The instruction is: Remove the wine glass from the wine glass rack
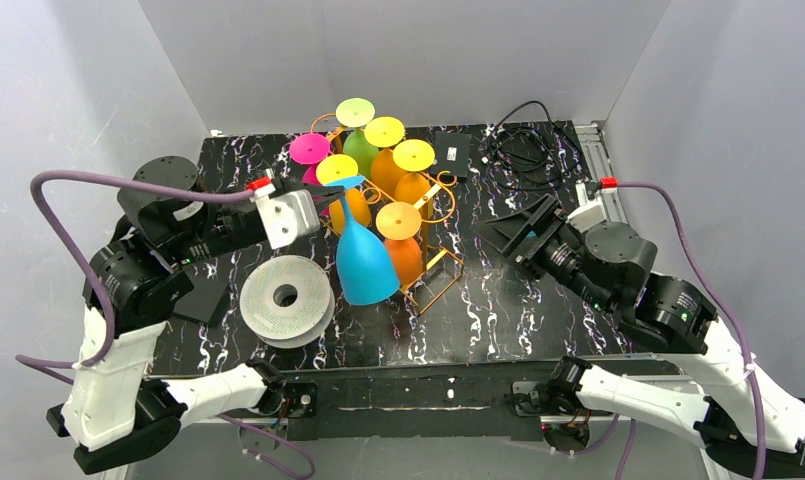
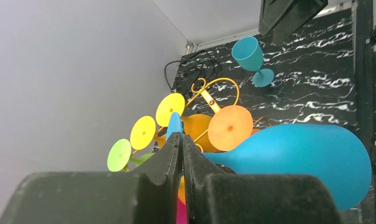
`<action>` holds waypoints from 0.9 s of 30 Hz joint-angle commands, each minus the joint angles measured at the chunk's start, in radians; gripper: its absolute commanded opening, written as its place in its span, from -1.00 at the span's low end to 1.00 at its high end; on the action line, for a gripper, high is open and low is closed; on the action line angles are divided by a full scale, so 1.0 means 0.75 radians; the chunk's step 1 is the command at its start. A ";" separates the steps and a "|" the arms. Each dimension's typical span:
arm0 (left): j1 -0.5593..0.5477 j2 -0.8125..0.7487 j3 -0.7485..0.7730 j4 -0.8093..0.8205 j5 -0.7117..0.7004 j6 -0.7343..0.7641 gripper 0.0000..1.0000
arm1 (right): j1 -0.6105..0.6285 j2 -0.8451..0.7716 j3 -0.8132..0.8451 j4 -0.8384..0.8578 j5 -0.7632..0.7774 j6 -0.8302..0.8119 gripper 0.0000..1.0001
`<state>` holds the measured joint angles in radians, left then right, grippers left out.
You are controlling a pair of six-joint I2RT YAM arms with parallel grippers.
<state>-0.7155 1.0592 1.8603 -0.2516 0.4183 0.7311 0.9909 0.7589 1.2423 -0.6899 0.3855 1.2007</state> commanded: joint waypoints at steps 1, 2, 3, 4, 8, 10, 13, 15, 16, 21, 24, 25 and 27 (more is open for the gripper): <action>0.001 0.006 0.034 0.140 -0.035 -0.282 -1.00 | 0.008 -0.045 0.005 0.256 -0.087 -0.152 0.60; 0.002 0.012 0.028 0.184 -0.057 -0.351 -1.00 | 0.008 -0.063 -0.012 0.298 -0.101 -0.173 0.61; 0.001 0.018 0.025 0.219 -0.076 -0.421 -1.00 | 0.008 -0.080 -0.032 0.341 -0.109 -0.190 0.61; 0.001 0.028 0.029 0.240 -0.088 -0.480 -1.00 | 0.009 -0.097 -0.046 0.370 -0.117 -0.201 0.61; 0.002 0.078 0.058 0.325 -0.183 -0.693 -1.00 | 0.008 -0.149 -0.086 0.467 -0.156 -0.243 0.62; 0.001 0.114 0.086 0.375 -0.240 -0.809 -1.00 | 0.008 -0.165 -0.092 0.516 -0.180 -0.284 0.63; 0.001 0.179 0.160 0.343 -0.290 -0.939 -1.00 | 0.010 -0.201 -0.078 0.552 -0.160 -0.357 0.69; 0.001 0.203 0.179 0.307 -0.321 -1.046 -1.00 | 0.009 -0.231 -0.078 0.578 -0.139 -0.404 0.72; 0.002 0.206 0.175 0.321 -0.334 -1.097 -1.00 | 0.008 -0.241 -0.072 0.575 -0.129 -0.425 0.72; 0.001 0.219 0.165 0.364 -0.415 -1.280 -1.00 | 0.008 -0.261 -0.029 0.520 -0.129 -0.483 0.72; 0.001 0.235 0.186 0.350 -0.431 -1.320 -1.00 | 0.008 -0.249 -0.026 0.512 -0.148 -0.484 0.68; 0.002 0.240 0.191 0.346 -0.435 -1.332 -1.00 | 0.008 -0.237 -0.020 0.507 -0.160 -0.483 0.66; 0.002 0.245 0.197 0.343 -0.442 -1.349 -1.00 | 0.008 -0.201 0.002 0.492 -0.181 -0.481 0.64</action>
<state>-0.7155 1.2461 1.9636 -0.0772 0.1177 -0.1993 0.9909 0.5705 1.1915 -0.3416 0.2775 0.8730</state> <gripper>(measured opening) 0.028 0.831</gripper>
